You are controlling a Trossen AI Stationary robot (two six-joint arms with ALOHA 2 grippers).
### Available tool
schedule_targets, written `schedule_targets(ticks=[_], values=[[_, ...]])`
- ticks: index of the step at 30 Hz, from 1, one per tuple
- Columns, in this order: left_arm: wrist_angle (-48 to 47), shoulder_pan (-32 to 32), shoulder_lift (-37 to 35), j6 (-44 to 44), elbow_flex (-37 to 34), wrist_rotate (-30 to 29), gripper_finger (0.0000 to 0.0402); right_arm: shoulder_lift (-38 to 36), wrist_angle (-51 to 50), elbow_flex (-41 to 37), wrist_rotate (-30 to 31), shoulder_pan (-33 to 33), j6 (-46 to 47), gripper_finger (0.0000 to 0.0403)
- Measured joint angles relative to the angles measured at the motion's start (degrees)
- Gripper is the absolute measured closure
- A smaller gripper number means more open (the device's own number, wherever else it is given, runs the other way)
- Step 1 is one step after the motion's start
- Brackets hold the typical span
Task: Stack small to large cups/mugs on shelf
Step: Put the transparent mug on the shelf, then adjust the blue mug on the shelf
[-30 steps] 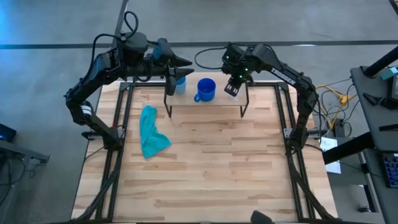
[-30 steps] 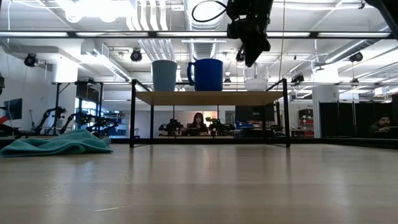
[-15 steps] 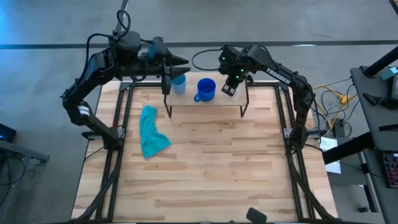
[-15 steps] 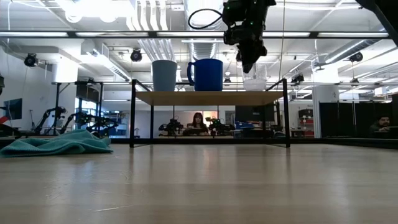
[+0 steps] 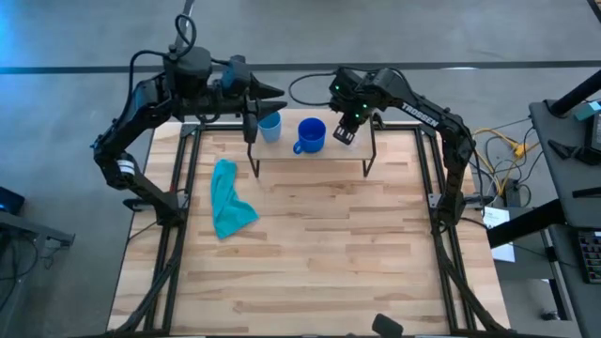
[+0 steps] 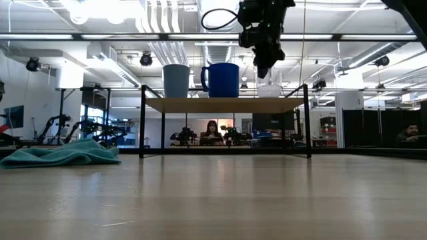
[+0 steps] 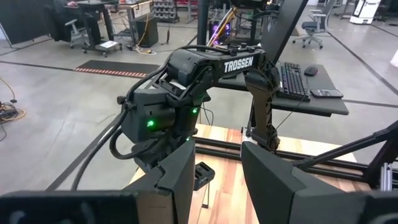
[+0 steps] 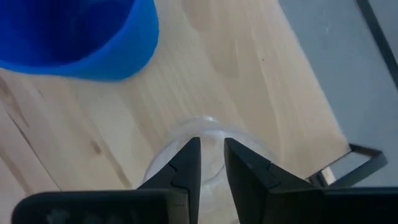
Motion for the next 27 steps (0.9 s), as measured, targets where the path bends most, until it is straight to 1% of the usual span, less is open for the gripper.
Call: schedule_targets(ticks=[4, 7, 14, 16, 20, 24, 27], values=[[0.03, 0.00, 0.00, 0.01, 0.00, 0.00, 0.0283, -0.13, -4.11, 0.86, 0.00, 0.48, 1.59, 0.0337], [0.00, 0.00, 0.00, 0.01, 0.00, 0.00, 0.0283, -0.16, -6.12, 2.88, -0.02, 1.36, 1.51, 0.0337], [0.04, 0.00, 0.00, 0.03, 0.00, -0.07, 0.0283, -0.30, -5.02, 9.16, -0.66, 3.81, 1.06, 0.0337], [0.09, 0.00, 0.00, 0.03, 0.00, -0.07, 0.0283, -0.30, -4.77, 10.59, -2.38, 4.65, -0.08, 0.0337], [0.17, 0.00, 0.00, 0.03, 0.00, -0.20, 0.0283, -0.16, -1.89, 12.02, -4.14, 6.34, -1.72, 0.0337], [0.22, 0.00, 0.00, 0.03, 0.00, -0.20, 0.0283, -0.04, 3.24, 11.23, -8.25, 7.32, -2.32, 0.0337], [0.20, 0.00, 0.00, 0.03, 0.00, -0.18, 0.0283, -0.04, 6.55, 10.60, -9.32, 7.91, -2.35, 0.0337]])
